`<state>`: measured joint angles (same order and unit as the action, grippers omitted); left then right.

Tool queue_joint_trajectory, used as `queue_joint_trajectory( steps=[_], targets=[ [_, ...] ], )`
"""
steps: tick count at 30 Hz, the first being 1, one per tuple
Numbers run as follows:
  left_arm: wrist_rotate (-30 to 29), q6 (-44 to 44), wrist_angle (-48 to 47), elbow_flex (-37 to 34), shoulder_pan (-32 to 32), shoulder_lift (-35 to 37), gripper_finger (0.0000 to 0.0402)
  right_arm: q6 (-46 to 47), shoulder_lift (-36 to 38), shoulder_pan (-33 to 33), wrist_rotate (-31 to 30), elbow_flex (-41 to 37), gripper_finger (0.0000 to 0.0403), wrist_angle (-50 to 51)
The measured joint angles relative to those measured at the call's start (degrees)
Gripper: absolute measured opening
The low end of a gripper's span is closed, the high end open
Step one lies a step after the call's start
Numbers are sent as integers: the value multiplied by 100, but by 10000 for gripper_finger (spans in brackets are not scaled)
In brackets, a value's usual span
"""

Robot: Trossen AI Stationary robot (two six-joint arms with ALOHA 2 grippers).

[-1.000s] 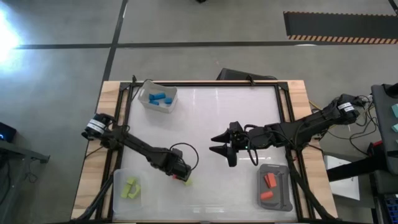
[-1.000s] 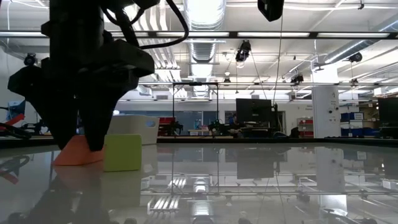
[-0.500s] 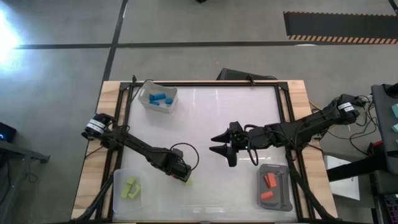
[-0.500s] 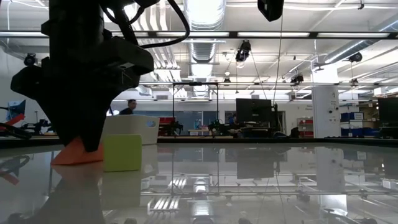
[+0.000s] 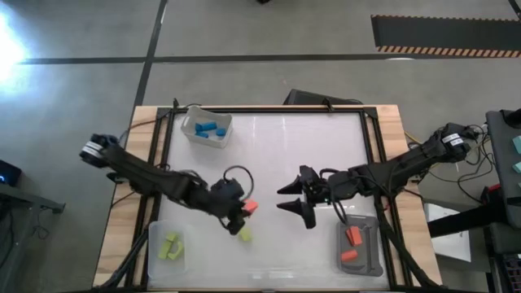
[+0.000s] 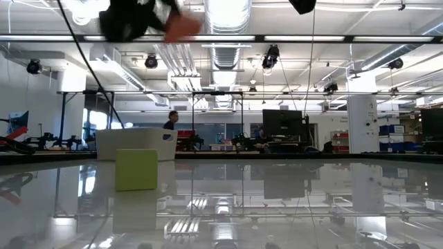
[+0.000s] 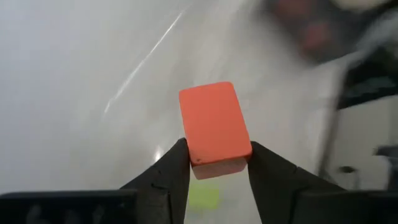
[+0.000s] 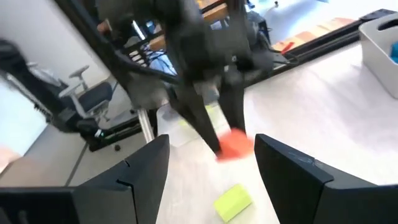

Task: Sort & place blocks by color
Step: Put the orange block into the black bin

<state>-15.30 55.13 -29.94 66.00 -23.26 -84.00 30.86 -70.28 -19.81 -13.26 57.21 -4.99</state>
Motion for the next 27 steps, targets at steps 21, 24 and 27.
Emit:
queue_joint_trajectory(
  steps=[21, 24, 27],
  targets=[
    [-130, -3309, 3792, 4, 228, 649, 125, -700, -9, -55, -26, 0, 226, -1515],
    [-110, -3324, 3853, 4, 291, 580, 125, -709, -9, -55, -26, 0, 226, -1557],
    [-108, -3354, 3853, 2, 333, 522, 125, -709, -7, -55, -35, 0, 226, -1667]
  ],
)
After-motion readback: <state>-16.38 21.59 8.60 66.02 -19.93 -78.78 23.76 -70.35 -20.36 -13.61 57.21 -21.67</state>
